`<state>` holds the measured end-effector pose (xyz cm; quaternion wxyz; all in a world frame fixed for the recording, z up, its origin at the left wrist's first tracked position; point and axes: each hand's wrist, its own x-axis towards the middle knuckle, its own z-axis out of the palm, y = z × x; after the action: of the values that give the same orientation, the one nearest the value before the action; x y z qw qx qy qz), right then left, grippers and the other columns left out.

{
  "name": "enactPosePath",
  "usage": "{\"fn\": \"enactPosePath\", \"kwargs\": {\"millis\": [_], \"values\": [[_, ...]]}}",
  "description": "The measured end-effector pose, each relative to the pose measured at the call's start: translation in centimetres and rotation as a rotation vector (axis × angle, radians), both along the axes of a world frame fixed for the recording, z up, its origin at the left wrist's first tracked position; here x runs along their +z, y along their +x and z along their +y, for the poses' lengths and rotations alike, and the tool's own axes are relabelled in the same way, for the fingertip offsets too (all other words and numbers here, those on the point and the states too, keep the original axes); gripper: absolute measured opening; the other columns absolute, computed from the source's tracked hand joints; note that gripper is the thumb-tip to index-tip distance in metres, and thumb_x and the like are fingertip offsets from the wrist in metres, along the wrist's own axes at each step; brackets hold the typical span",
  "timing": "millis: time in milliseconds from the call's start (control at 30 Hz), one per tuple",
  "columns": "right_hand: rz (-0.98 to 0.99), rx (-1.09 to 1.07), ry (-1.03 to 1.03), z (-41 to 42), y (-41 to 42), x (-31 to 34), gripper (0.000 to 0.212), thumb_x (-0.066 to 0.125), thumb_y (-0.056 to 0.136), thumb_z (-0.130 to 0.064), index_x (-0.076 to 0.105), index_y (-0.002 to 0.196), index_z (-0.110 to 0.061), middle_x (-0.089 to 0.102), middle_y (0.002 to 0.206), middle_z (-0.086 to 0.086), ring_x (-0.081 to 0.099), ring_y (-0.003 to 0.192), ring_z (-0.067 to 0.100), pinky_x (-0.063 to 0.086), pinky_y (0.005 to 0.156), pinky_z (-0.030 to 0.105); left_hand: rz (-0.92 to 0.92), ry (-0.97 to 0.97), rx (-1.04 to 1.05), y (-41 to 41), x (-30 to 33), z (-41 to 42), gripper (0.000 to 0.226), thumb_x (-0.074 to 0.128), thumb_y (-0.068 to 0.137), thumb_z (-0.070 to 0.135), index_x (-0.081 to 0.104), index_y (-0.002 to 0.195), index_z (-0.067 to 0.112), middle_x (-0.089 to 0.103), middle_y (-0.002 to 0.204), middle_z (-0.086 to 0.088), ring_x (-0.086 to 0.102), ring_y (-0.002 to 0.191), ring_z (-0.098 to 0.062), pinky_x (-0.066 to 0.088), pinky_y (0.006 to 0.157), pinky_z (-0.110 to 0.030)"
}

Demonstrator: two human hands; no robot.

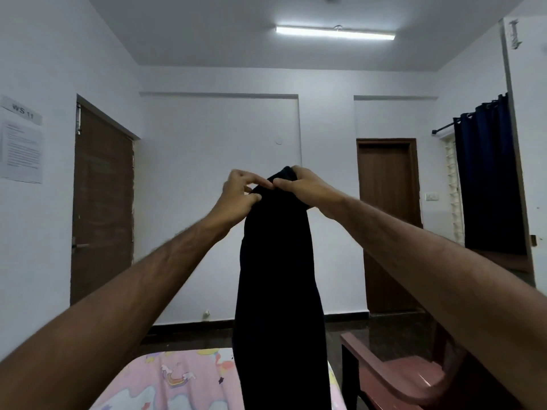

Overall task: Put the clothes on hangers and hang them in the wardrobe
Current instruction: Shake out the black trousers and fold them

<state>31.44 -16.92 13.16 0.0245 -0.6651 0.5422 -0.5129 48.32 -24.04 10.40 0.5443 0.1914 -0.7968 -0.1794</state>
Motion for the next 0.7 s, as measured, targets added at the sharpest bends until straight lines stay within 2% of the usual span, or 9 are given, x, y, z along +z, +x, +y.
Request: {"fn": "enactPosePath", "kwargs": {"millis": [33, 100, 167, 200, 267, 333, 467, 567, 700], "values": [[-0.011, 0.037, -0.025, 0.3, 0.0, 0.7, 0.029, 0.059, 0.102, -0.033, 0.058, 0.121, -0.011, 0.068, 0.11, 0.002, 0.067, 0.103, 0.018, 0.056, 0.083, 0.03, 0.045, -0.033, 0.063, 0.7, 0.3, -0.5, 0.025, 0.066, 0.093, 0.015, 0.061, 0.116, 0.024, 0.042, 0.126, 0.004, 0.052, 0.114, -0.009, 0.049, 0.091, -0.02], [-0.074, 0.152, -0.091, 1.1, 0.0, 2.2, 0.032, 0.057, 0.103, -0.029, 0.057, 0.128, -0.008, 0.068, 0.119, 0.008, 0.067, 0.11, 0.022, 0.056, 0.093, 0.033, 0.123, 0.122, 0.065, 2.1, 0.8, -1.1, 0.061, 0.078, 0.082, 0.046, 0.045, 0.13, 0.027, 0.035, 0.136, 0.005, 0.045, 0.124, -0.015, 0.043, 0.098, -0.033], [-0.166, 0.252, -0.172, 1.9, 0.1, 3.5, 0.033, 0.054, 0.105, -0.028, 0.055, 0.131, -0.007, 0.067, 0.124, 0.01, 0.067, 0.113, 0.022, 0.057, 0.096, 0.035, 0.055, 0.394, -0.173, 3.0, 1.3, -1.1, 0.084, 0.076, 0.071, 0.068, 0.046, 0.134, 0.023, 0.052, 0.139, 0.0, 0.057, 0.117, -0.02, 0.049, 0.093, -0.041], [-0.201, 0.26, -0.221, 2.1, 0.3, 4.2, 0.033, 0.052, 0.106, -0.028, 0.054, 0.131, -0.007, 0.066, 0.125, 0.01, 0.067, 0.113, 0.021, 0.057, 0.095, 0.034, -0.007, 0.434, -0.297, 3.2, 1.7, -0.8, 0.083, 0.075, 0.071, 0.071, 0.052, 0.133, 0.02, 0.062, 0.134, -0.001, 0.064, 0.113, -0.022, 0.053, 0.09, -0.043], [-0.216, 0.221, -0.309, 2.7, 0.8, 5.6, 0.033, 0.047, 0.108, -0.03, 0.053, 0.131, -0.007, 0.064, 0.124, 0.008, 0.064, 0.113, 0.018, 0.056, 0.093, 0.029, -0.001, 0.345, -0.429, 3.3, 3.2, 0.5, 0.068, 0.076, 0.078, 0.058, 0.059, 0.131, 0.018, 0.071, 0.124, 0.0, 0.068, 0.112, -0.022, 0.055, 0.095, -0.042], [-0.175, 0.161, -0.374, 3.4, 1.4, 7.0, 0.033, 0.045, 0.108, -0.033, 0.052, 0.129, -0.009, 0.062, 0.117, 0.003, 0.061, 0.108, 0.014, 0.053, 0.09, 0.024, 0.13, 0.222, -0.387, 3.3, 5.9, 1.3, 0.058, 0.082, 0.08, 0.037, 0.06, 0.129, 0.016, 0.072, 0.121, -0.001, 0.068, 0.112, -0.02, 0.055, 0.097, -0.038], [-0.107, 0.164, -0.405, 6.1, 2.0, 9.9, 0.034, 0.059, 0.102, -0.034, 0.052, 0.126, -0.01, 0.063, 0.11, 0.002, 0.065, 0.098, 0.011, 0.055, 0.078, 0.021, 0.258, 0.144, -0.352, 5.2, 11.0, 2.6, 0.086, 0.091, 0.061, 0.024, 0.049, 0.134, 0.006, 0.066, 0.126, -0.015, 0.069, 0.109, -0.025, 0.059, 0.09, -0.042], [-0.038, 0.25, -0.383, 8.7, 2.7, 12.5, 0.031, 0.071, 0.095, -0.02, 0.058, 0.12, -0.005, 0.07, 0.105, 0.004, 0.072, 0.095, 0.016, 0.058, 0.076, 0.024, 0.212, 0.025, -0.406, 7.1, 13.2, 5.4, 0.065, 0.088, 0.073, 0.013, 0.057, 0.129, 0.003, 0.069, 0.121, -0.015, 0.07, 0.107, -0.025, 0.059, 0.086, -0.036], [-0.007, 0.305, -0.394, 11.2, 3.8, 15.9, 0.024, 0.07, 0.094, -0.01, 0.065, 0.115, 0.0, 0.073, 0.103, 0.012, 0.072, 0.094, 0.023, 0.06, 0.085, 0.034, 0.161, -0.043, -0.439, 9.8, 15.8, 8.3, 0.047, 0.077, 0.086, 0.029, 0.062, 0.126, 0.008, 0.072, 0.117, -0.01, 0.07, 0.107, -0.023, 0.058, 0.081, -0.028]]}}
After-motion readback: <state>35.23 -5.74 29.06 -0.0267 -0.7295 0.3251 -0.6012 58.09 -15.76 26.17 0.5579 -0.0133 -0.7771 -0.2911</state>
